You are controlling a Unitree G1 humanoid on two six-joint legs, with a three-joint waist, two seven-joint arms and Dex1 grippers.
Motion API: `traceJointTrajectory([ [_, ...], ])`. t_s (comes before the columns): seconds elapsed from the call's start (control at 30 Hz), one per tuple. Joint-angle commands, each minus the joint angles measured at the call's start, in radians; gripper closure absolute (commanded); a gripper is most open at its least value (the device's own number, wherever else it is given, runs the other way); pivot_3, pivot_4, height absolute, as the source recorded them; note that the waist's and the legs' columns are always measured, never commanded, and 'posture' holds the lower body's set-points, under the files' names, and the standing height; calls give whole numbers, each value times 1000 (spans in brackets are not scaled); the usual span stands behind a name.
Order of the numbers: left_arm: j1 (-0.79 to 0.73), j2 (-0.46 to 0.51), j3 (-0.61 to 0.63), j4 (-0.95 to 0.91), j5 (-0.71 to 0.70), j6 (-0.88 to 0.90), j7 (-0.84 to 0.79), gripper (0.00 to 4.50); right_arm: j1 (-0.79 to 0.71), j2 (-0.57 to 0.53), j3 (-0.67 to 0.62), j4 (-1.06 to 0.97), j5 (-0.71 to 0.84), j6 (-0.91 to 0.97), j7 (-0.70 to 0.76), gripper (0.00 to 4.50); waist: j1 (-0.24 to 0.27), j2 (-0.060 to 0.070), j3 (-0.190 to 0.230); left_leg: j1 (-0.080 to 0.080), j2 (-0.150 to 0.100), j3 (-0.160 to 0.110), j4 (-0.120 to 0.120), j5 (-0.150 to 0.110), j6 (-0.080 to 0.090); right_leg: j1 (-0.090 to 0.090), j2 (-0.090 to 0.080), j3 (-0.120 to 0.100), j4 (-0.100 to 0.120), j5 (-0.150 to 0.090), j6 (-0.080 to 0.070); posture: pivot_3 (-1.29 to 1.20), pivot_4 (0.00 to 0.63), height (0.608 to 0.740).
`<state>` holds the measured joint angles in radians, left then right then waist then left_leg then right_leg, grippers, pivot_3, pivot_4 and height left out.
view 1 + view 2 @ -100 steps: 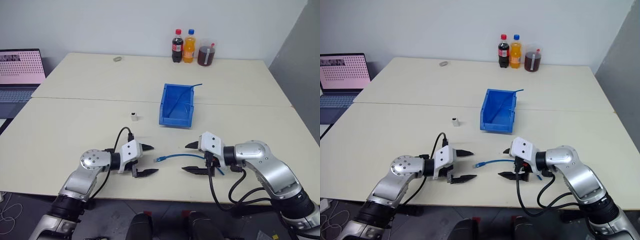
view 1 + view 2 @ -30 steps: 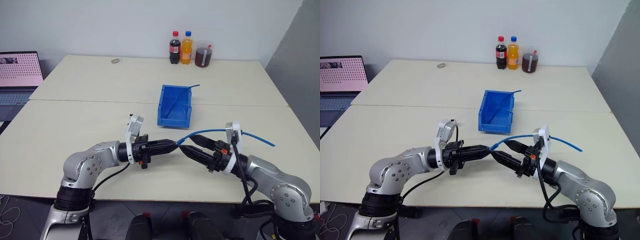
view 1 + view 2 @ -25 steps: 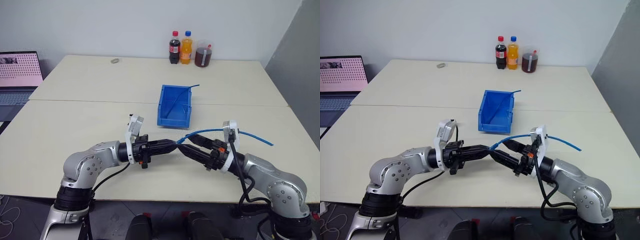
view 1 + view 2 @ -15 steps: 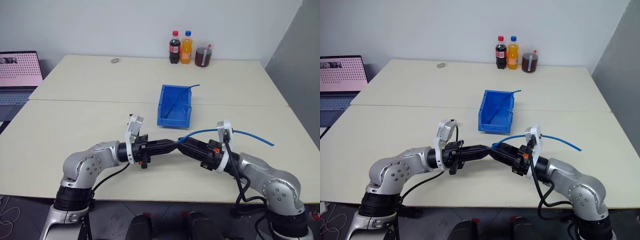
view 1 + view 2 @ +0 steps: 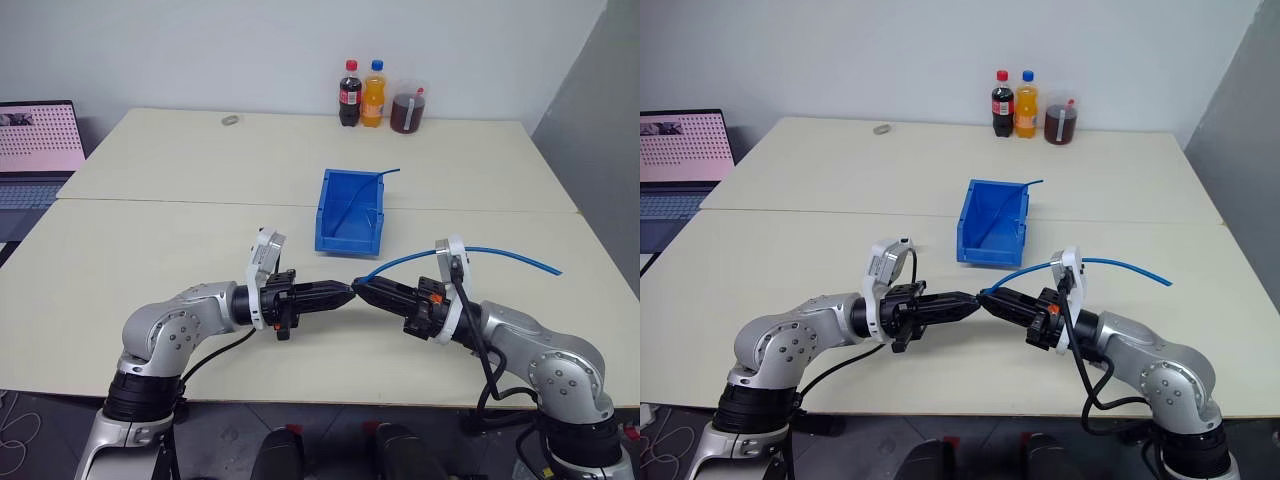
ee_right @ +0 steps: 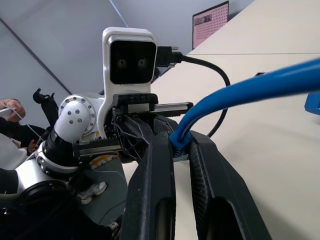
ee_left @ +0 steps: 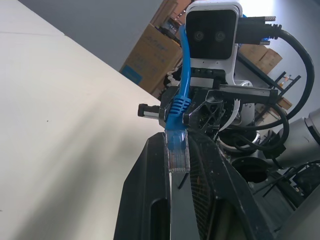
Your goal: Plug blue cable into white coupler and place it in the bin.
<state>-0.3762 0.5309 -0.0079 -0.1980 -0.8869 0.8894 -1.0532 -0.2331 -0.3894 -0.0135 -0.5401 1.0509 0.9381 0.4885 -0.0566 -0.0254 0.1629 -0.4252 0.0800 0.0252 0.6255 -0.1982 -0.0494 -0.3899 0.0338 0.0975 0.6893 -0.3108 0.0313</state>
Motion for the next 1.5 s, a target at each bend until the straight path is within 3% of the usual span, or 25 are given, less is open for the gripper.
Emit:
traceJointTrajectory([
  [0.03,18,43,-31,-29,101,-97,-22,4256,-22,-3,23,-23,54,15,31,4387,0,0,0,0,0,0,0,0,0,0,0,0,0,0,0,0,150,740],
  [0.13,40,68,-63,-45,183,-186,-32,4256,-27,4,25,-15,37,4,26,4390,0,0,0,-1,0,0,-1,0,0,0,0,0,-2,0,0,0,150,740],
  [0.2,52,62,-58,-40,208,-224,-12,3555,-30,13,23,-6,31,-8,17,4390,0,0,0,-1,0,0,-2,0,0,0,-1,0,-3,0,0,0,150,740],
  [0.4,74,51,-20,-47,199,-244,22,2409,-42,28,18,10,8,-35,6,4393,1,0,0,-3,0,0,-2,0,0,0,-1,-1,-6,1,1,0,150,740],
  [0.53,113,56,42,-94,95,-159,49,1608,-47,31,11,19,-3,-53,6,4401,0,0,0,-3,0,0,-2,0,0,0,-1,-1,-7,1,1,0,150,740],
  [0.7,189,134,88,-155,38,-88,25,603,-46,20,12,27,-14,-68,12,4405,-1,0,1,-5,1,0,-2,0,0,-1,-1,-1,-7,1,1,0,150,740],
  [0.8,254,181,102,-136,134,-160,48,69,-44,12,17,32,-30,-78,17,4408,-1,0,2,-5,0,0,-2,0,0,-1,-1,-1,-7,1,1,0,150,740],
  [0.93,297,143,107,-41,382,-374,243,0,-38,-3,29,36,-66,-94,29,4410,1,0,2,-4,0,0,-2,0,0,-2,-2,-1,-7,1,1,0,150,740],
  [1.07,270,13,106,13,570,-488,532,0,-37,-6,39,43,-92,-103,41,4410,8,-1,2,-5,0,0,-1,0,0,-1,-3,-1,-8,1,2,0,150,740],
  [1.2,199,-126,114,78,694,-446,805,0,-49,2,46,57,-117,-110,48,4410,22,-2,2,-6,0,0,-1,0,0,-1,-3,-1,-8,2,3,0,150,740],
  [1.5,13,-181,69,254,747,-414,827,0,-66,8,43,71,-143,-118,48,4411,25,-2,2,-6,-1,0,0,0,0,-1,-2,-1,-8,3,4,0,150,740],
])
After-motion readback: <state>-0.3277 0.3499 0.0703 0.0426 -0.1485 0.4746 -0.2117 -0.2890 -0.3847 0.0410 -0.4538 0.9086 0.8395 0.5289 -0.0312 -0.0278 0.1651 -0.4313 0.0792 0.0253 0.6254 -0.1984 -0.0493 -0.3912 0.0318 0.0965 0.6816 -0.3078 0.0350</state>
